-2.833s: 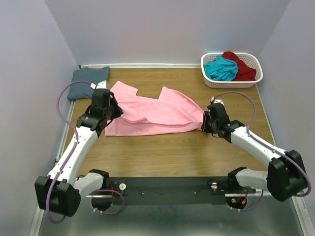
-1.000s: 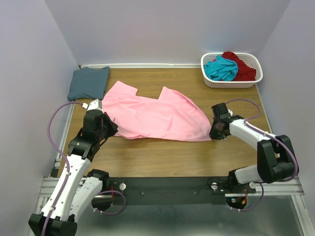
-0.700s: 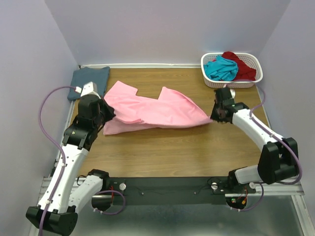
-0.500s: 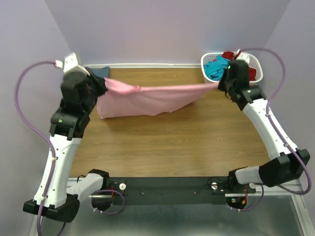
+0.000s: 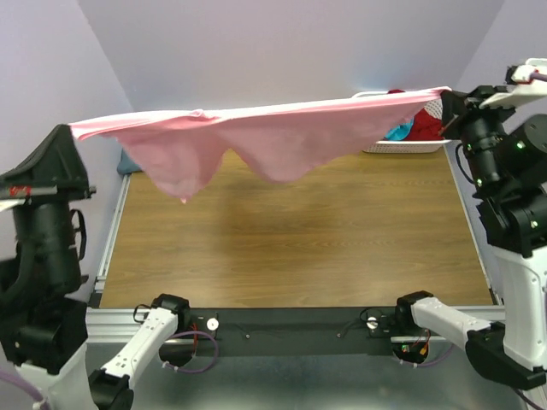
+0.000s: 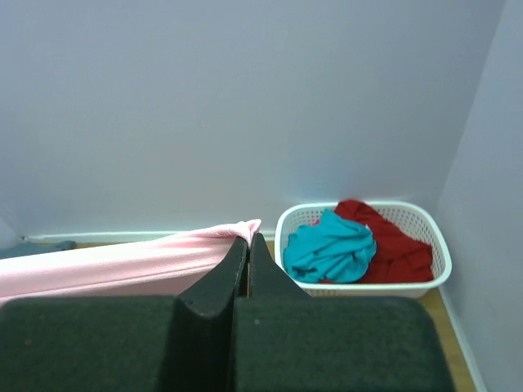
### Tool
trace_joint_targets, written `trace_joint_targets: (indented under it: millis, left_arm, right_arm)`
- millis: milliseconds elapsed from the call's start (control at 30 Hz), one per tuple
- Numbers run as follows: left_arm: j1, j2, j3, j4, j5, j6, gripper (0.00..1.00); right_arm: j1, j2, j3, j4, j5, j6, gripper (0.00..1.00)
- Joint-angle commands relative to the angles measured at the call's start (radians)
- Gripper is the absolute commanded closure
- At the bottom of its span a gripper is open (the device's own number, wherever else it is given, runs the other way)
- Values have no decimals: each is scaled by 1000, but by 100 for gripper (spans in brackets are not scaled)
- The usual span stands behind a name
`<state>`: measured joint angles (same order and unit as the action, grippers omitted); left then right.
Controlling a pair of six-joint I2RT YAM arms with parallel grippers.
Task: Fold and stack the t-shirts
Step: Flatten the tshirt out
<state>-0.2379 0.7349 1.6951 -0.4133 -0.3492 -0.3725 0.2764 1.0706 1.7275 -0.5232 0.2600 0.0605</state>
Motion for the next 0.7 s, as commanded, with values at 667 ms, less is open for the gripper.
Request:
trace_joint_targets:
  millis: [667]
  left_arm:
    - [6, 406, -400, 295, 53, 187, 100]
  right_arm:
    - [-14, 248, -317, 78, 76, -168, 99]
